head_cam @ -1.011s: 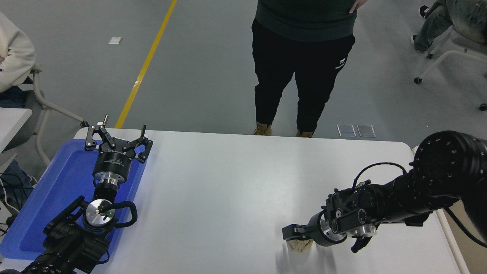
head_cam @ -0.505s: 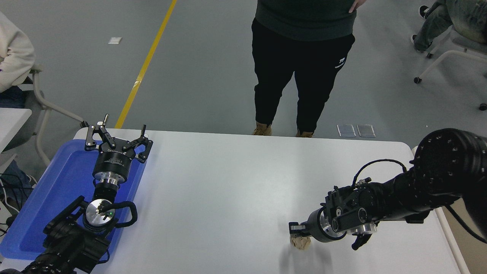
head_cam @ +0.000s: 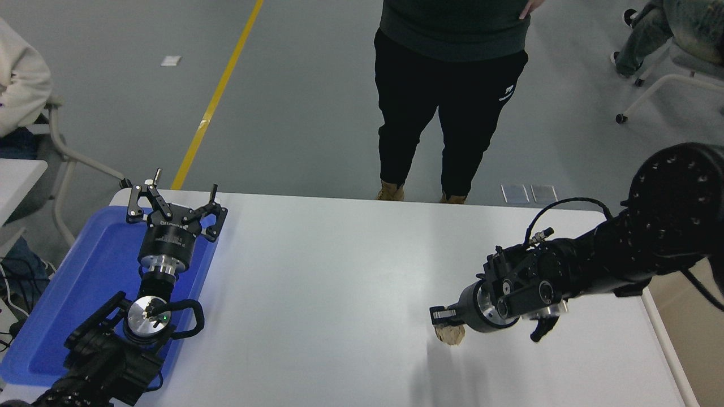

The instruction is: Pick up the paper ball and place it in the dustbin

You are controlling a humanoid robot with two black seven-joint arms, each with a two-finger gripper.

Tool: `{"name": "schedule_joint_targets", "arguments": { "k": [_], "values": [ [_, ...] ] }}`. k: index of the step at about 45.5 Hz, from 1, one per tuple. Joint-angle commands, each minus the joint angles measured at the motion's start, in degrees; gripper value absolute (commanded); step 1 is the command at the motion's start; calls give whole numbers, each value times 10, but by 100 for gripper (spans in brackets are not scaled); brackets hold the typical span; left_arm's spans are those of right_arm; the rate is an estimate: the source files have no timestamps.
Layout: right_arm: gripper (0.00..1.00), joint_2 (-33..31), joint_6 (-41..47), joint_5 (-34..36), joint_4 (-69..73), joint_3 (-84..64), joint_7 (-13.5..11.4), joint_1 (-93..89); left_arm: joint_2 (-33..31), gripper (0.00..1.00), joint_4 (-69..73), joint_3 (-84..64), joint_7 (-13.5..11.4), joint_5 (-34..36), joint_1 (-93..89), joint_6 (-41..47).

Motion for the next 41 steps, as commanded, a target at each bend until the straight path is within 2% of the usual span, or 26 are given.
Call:
{"name": "schedule_joint_targets", "arguments": {
  "k": [1,17,41],
  "values": [
    [0,-36,56,-5,58,-11,3,121,0,100,0,0,1,1,0,0],
    [0,-89,175,-15,85,-39,2,285,0,100,0,0,1,1,0,0],
    [0,-116,232,-39,102,-64,-1,389,0,100,0,0,1,1,0,0]
  ]
}}
